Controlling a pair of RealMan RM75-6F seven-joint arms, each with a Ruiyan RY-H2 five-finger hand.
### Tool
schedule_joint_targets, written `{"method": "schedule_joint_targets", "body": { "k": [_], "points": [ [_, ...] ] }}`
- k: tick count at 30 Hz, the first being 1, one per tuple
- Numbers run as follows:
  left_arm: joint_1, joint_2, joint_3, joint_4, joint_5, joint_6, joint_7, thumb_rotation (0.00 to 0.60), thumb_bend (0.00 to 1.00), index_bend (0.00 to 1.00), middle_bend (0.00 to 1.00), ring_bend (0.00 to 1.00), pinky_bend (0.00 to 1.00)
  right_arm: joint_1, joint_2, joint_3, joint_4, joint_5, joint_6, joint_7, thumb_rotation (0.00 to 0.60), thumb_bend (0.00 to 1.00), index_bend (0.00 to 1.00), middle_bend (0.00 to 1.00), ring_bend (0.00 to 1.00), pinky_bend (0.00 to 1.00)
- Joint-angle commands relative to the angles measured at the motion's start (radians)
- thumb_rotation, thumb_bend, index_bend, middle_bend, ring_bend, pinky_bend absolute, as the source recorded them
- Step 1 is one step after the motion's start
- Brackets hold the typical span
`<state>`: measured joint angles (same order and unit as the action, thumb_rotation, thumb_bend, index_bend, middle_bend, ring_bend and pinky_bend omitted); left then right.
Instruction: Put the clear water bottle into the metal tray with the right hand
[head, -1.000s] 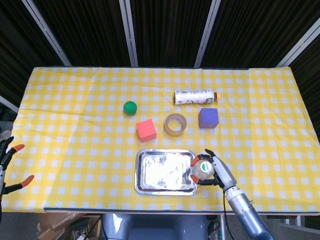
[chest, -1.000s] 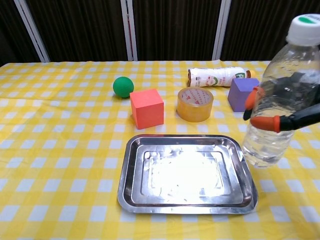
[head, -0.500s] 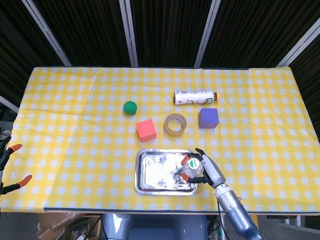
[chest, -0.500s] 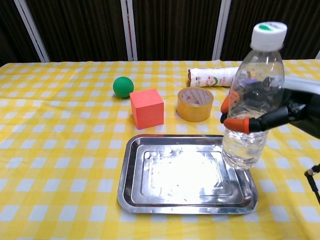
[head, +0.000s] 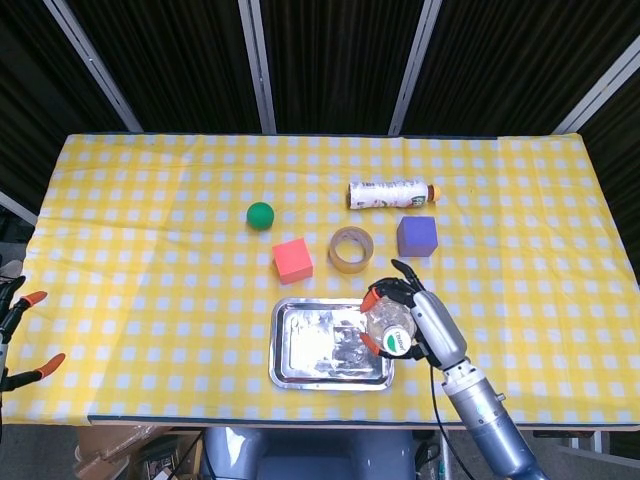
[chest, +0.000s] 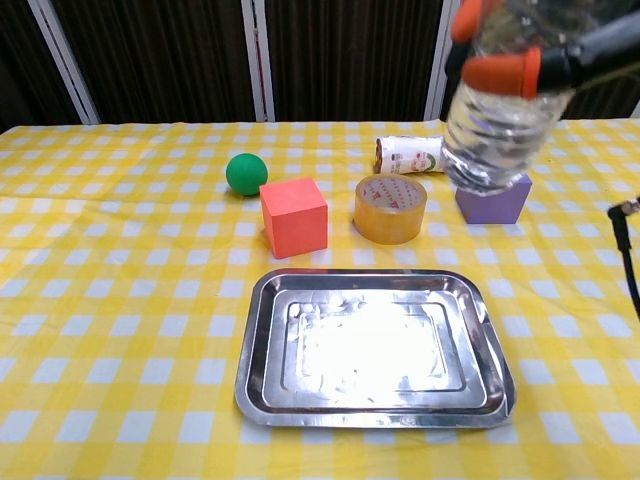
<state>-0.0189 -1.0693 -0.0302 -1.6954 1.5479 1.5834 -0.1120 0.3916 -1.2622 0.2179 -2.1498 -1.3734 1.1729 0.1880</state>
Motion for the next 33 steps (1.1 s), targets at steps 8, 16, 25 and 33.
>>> {"method": "schedule_joint_targets", "body": {
  "k": [8, 16, 25, 33],
  "points": [
    [-0.001, -0.003, -0.001, 0.001, -0.002, -0.003, 0.007, 0.6, 0.15, 0.19, 0.02, 0.0, 0.0, -0.023, -0.095, -0.126, 0.226, 0.09, -0.117, 0.159, 0.6, 0.58, 0.8, 0.62, 0.3, 0.0],
    [-0.002, -0.007, -0.001, 0.0, -0.001, -0.006, 0.012, 0.6, 0.15, 0.19, 0.02, 0.0, 0.0, -0.026, 0.007, -0.067, 0.142, 0.066, -0.082, 0.205, 0.6, 0.58, 0.8, 0.62, 0.3, 0.0],
    [0.0, -0.006, -0.001, -0.002, 0.002, -0.001, 0.012, 0.6, 0.15, 0.19, 0.02, 0.0, 0.0, -0.035, 0.23, 0.059, -0.117, 0.002, 0.017, 0.182, 0.6, 0.58, 0.8, 0.62, 0.3, 0.0],
    [0.0, -0.007, 0.002, -0.006, 0.007, -0.002, 0.018, 0.6, 0.15, 0.19, 0.02, 0.0, 0.0, -0.059, 0.208, -0.022, -0.081, 0.01, 0.014, 0.086, 0.6, 0.59, 0.8, 0.62, 0.3, 0.0]
  ]
}}
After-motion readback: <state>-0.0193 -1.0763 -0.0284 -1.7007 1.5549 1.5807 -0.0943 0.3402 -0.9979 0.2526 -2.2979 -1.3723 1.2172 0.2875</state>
